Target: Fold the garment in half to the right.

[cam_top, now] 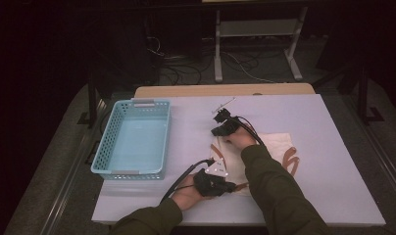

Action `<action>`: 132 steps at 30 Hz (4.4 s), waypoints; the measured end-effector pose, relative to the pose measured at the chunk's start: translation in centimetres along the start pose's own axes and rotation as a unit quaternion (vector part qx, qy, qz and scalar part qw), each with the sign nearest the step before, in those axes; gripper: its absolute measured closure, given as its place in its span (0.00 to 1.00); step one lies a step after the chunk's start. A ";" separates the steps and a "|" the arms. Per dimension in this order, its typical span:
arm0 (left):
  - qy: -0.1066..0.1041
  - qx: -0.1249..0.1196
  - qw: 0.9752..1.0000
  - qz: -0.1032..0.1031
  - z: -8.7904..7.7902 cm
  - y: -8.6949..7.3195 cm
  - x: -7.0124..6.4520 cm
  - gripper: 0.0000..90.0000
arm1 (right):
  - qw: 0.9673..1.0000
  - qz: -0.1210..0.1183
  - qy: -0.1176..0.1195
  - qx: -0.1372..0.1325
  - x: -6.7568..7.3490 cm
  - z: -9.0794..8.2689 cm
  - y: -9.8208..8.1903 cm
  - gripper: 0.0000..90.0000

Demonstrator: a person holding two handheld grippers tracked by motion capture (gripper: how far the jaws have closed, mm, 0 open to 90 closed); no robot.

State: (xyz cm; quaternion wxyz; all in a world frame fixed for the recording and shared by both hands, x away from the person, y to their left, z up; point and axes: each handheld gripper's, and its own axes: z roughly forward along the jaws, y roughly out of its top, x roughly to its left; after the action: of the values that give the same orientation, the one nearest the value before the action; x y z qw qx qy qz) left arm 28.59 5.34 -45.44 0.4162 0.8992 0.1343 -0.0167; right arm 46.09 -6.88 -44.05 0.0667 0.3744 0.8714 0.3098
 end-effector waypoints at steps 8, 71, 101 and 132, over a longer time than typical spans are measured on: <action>-0.001 -0.002 1.000 -0.002 -0.1 0.1 0.0 0.97 | 1.000 -0.004 -0.004 -0.001 0.1 0.0 0.1 0.97; 0.013 -0.024 1.000 0.004 -5.1 0.0 0.6 0.97 | 0.997 0.026 0.005 -0.076 -0.8 -4.6 1.2 0.97; -0.009 -0.024 1.000 0.004 -3.3 1.3 0.4 0.97 | 0.993 0.055 0.005 -0.104 -4.4 -7.2 -3.7 0.97; -0.031 -0.020 0.999 0.018 -1.5 2.9 0.1 0.97 | 0.989 0.079 -0.006 -0.128 -6.5 -9.0 -7.6 0.97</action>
State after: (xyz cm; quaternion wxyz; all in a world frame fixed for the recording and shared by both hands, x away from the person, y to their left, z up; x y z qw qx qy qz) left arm 29.35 4.73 -42.28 0.4388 0.8918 0.1051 -0.0346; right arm 42.92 -19.79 -42.08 0.0943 0.4327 0.7918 0.4205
